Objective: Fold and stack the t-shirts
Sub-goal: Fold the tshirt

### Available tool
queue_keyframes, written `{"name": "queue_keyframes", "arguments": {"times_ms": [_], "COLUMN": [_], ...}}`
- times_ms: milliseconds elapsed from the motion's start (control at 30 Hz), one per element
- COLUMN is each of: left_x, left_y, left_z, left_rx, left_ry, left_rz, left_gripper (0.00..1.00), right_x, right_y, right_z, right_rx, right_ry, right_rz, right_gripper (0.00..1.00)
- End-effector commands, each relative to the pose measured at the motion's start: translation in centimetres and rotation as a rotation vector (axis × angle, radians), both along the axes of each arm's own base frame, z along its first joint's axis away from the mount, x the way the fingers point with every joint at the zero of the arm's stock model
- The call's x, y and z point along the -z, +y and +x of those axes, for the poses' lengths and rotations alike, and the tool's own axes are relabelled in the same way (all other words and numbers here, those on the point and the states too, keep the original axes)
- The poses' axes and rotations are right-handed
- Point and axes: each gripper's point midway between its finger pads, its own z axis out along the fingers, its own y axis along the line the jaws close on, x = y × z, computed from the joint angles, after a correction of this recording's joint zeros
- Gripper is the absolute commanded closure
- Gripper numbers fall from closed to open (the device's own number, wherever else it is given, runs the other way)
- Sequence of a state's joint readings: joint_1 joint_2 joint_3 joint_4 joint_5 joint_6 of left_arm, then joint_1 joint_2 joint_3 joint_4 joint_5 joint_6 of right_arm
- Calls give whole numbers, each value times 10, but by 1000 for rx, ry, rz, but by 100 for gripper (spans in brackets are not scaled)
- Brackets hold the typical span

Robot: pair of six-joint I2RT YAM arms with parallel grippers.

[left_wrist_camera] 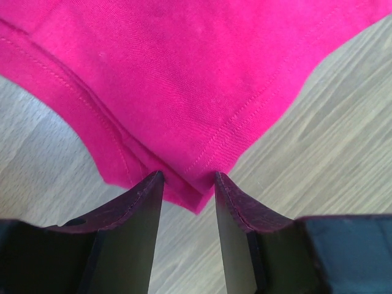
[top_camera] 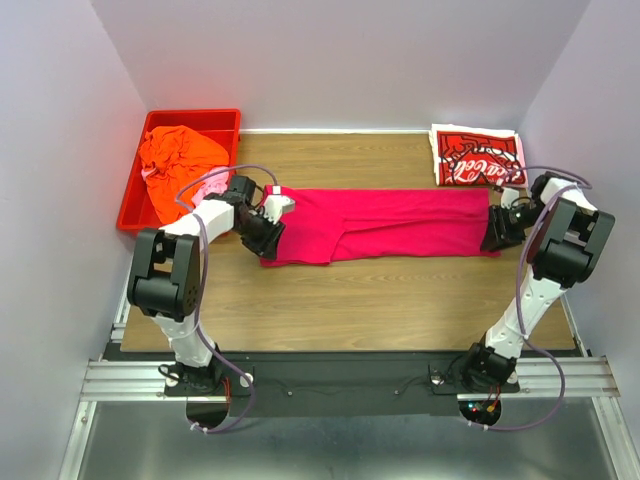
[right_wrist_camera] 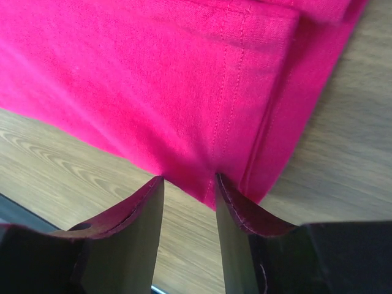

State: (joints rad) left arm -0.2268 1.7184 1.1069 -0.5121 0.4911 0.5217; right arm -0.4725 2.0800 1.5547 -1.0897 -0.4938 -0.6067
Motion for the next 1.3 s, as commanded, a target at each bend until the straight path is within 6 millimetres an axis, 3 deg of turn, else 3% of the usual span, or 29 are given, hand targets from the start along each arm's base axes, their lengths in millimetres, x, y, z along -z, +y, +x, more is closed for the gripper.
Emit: {"name": "queue_keyframes", "arguments": {"times_ms": [0,133,200,267,333,400,467,500,600,767,933,1100,1267], "left_x": [6,11,10,7,4,1,-4,-7,-14,-12,-1,7,11], "left_y": [-2,2,4,8,14,19,21,21,19,20,21,20,17], "left_z": [-2,-5,-7,-10,-13,-14,-18,-19,-27,-38,-41,-33,-27], "left_rx": [-6,-2,8,11,13,11,22,24,41,46,55,49,40], "left_ry": [14,25,21,21,15,10,5,2,1,6,12,13,24], "left_rz": [-29,-18,-15,-3,8,25,31,28,11,4,6,9,1], "left_gripper": [54,71,81,88,93,90,78,67,56,52,50,50,50], "right_x": [4,15,18,20,22,21,16,8,-12,-28,-38,-25,-9], "right_y": [-4,-10,-18,-28,-36,-44,-41,-39,-32,-39,-58,-62,-48], "right_z": [4,-2,-5,-7,-9,-11,-10,-9,-7,-4,-7,-14,-14], "right_rx": [22,18,19,24,25,26,26,29,45,89,135,153,161], "right_ry": [-20,14,28,36,37,42,24,2,-51,-77,-62,-12,17], "right_rz": [-23,-55,-96,-147,-188,-237,-230,-229,-209,-226,-207,-156,-68], "right_gripper": [57,71,84,91,92,92,90,85,70,59,49,48,48]}}
